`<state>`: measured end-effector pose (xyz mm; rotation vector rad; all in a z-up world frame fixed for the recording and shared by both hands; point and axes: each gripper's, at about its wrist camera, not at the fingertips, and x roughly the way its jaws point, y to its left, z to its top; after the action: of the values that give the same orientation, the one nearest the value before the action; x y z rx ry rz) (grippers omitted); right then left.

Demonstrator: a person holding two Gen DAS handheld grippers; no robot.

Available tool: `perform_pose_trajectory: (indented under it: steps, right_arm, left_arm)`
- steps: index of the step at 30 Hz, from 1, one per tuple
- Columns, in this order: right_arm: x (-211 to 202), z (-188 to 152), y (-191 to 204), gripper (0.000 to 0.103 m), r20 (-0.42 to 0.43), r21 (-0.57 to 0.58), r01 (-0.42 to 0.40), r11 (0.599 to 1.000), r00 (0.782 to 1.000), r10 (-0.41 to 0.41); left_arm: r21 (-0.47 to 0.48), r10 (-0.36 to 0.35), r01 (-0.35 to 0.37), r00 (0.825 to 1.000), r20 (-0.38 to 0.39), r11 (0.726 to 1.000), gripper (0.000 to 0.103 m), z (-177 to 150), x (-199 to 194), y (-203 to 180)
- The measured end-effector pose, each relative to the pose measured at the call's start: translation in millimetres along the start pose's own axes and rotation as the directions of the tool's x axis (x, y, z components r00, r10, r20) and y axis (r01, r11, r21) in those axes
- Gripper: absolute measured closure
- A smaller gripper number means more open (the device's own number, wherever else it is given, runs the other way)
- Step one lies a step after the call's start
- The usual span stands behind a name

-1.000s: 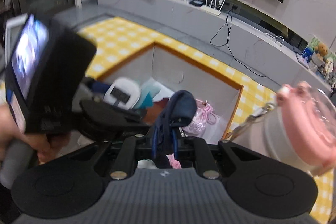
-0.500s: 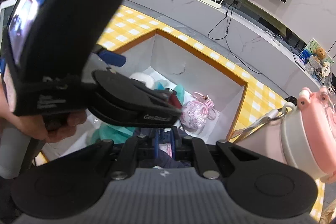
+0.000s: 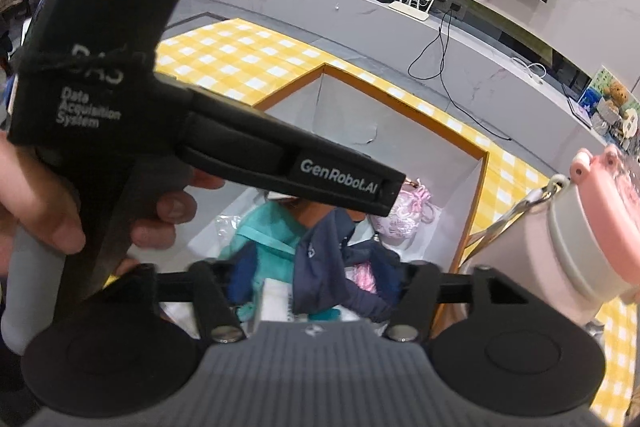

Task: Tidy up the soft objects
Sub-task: 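Open both grippers to drop the items into the box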

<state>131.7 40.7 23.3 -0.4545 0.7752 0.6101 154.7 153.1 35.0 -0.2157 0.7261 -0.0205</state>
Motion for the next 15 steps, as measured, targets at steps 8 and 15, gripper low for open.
perform_pose_trajectory:
  steps: [8, 15]
  right_arm:
    - [-17, -11, -4, 0.009, 0.033, 0.081, -0.037, 0.996, 0.999, 0.035]
    - [-48, -34, -17, 0.005, 0.081, 0.134, -0.026, 0.991, 0.997, 0.015]
  left_arm:
    - [-0.039, -0.035, 0.036, 0.999, 0.025, 0.999, 0.000, 3, -19, 8]
    - [0.063, -0.038, 0.035, 0.998, 0.049, 0.997, 0.000, -7, -43, -19]
